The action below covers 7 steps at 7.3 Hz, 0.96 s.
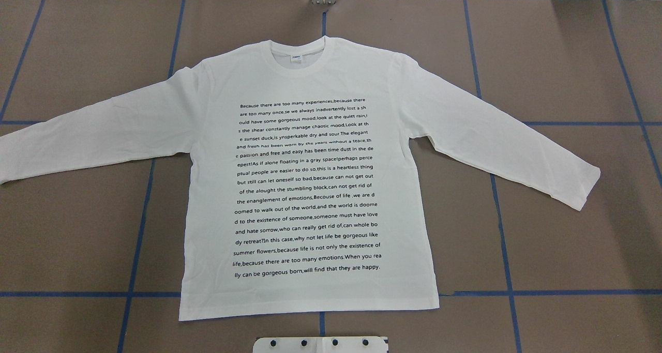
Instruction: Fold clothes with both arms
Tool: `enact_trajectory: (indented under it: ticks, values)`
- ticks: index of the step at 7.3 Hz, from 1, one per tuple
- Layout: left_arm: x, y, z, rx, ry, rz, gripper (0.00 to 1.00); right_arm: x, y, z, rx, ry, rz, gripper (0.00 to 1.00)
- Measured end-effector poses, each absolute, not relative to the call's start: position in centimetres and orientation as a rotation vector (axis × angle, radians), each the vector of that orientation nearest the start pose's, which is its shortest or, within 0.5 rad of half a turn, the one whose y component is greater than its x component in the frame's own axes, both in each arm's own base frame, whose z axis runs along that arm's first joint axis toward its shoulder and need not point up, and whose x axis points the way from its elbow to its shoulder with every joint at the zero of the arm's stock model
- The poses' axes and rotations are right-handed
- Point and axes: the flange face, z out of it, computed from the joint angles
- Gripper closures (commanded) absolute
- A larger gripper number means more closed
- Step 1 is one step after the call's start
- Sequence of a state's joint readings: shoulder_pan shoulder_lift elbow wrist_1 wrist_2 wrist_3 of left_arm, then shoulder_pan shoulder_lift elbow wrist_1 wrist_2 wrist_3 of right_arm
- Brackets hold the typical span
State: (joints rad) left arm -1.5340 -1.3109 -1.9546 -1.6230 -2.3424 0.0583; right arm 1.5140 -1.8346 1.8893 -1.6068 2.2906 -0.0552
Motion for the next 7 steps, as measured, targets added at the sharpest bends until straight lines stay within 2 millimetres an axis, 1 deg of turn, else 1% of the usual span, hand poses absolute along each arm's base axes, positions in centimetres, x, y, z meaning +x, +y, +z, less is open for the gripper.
enact_trajectory:
  ticks: [2, 4, 5, 6, 7]
  values:
    - [-4.9, -39.3, 57.2, 0.191, 0.769, 0.166, 0.0, 4.6, -38.6, 62.3, 0.021, -0.724, -0.115, 0.0]
    - [-4.8, -39.6, 55.4, 0.263, 0.767, 0.199, 0.0, 4.4, -39.4, 60.9, 0.05, -0.728, -0.126, 0.0]
    - [-4.7, -39.8, 54.3, 0.316, 0.765, 0.223, 0.0, 4.3, -40.4, 59.6, 0.08, -0.737, -0.134, 0.0]
    - [-4.7, -40.3, 53.2, 0.388, 0.76, 0.25, 0.0, 4.1, -41.8, 57.7, 0.14, -0.753, -0.155, 0.0]
    - [-4.7, -41.3, 52.1, 0.471, 0.751, 0.278, 0.0, 3.9, -43.1, 55.8, 0.215, -0.763, -0.181, 0.0]
